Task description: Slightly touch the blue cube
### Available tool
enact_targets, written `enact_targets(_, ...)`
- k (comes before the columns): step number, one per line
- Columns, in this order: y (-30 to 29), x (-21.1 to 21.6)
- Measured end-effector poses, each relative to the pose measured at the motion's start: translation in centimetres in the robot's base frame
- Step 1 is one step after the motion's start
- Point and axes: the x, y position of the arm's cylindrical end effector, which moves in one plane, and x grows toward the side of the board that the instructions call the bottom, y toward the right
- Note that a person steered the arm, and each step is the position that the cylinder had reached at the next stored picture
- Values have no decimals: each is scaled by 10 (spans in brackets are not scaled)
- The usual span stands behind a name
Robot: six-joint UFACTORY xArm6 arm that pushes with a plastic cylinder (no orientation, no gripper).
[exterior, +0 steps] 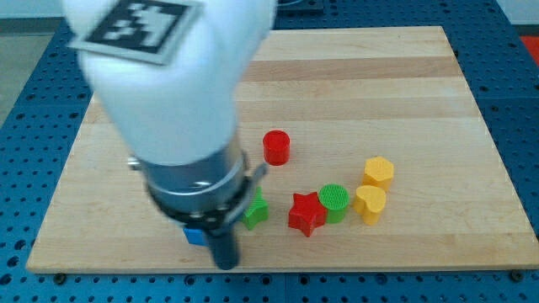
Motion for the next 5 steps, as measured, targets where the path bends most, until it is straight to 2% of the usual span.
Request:
enact_targets(1,63,0)
enact_targets(2,63,-1)
enact_targets(5,82,-46)
